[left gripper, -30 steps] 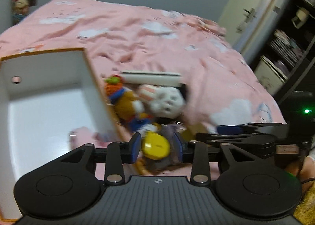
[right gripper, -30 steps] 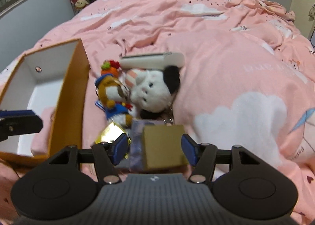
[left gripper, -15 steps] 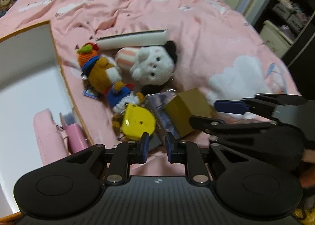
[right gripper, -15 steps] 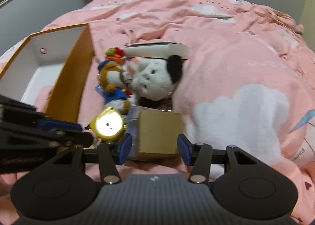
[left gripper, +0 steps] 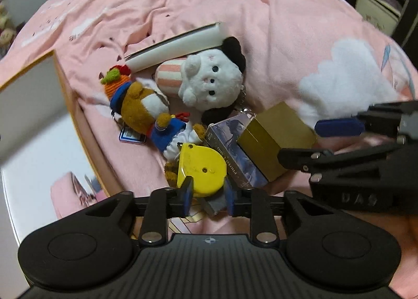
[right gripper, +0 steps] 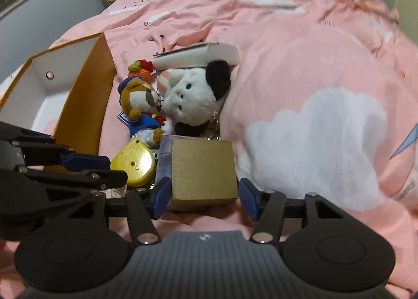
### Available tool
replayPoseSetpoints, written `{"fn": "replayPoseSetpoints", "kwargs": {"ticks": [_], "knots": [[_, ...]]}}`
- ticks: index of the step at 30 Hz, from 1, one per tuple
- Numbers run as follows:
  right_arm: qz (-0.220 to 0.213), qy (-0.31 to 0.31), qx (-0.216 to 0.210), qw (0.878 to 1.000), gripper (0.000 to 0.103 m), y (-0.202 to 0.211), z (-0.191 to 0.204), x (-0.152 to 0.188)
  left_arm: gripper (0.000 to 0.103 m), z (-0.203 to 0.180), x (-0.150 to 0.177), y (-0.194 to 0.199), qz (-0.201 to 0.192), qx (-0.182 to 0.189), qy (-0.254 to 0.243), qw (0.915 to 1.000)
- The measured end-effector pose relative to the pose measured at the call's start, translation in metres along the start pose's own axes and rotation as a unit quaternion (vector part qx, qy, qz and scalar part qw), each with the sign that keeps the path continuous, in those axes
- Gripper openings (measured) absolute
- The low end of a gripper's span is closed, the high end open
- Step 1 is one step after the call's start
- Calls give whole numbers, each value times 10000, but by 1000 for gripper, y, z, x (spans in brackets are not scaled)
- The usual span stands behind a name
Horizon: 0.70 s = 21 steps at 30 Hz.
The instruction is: Organize objects
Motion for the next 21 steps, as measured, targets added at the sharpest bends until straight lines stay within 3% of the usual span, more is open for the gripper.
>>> {"fn": "replayPoseSetpoints", "kwargs": {"ticks": [6, 10, 18, 21], "knots": [[160, -592, -346, 9975, 65, -9, -14, 2, 56, -8, -1, -14, 83, -106, -774, 9969], [211, -693, -495, 9961, 65, -13, -14, 4, 57, -10, 0, -27, 243, -172, -1028, 9943], [134, -649, -442, 9968, 62, -16, -15, 3, 55, -4, 1, -35, 297, -172, -814, 9961], [-103, -474, -203, 9986, 61, -12, -14, -1, 55, -3, -1, -34, 164, -455, -991, 9939]]}}
Point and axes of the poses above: each gripper's, at about its wrist camera, not at the fingertips, and y roughly against the way its jaws point, z to its left, x to its underside, the point moved 5 cm from there along -y, roughly the way its jaws point, and after that the axes turned 11 degrees about -z, right-handed, at the moved point
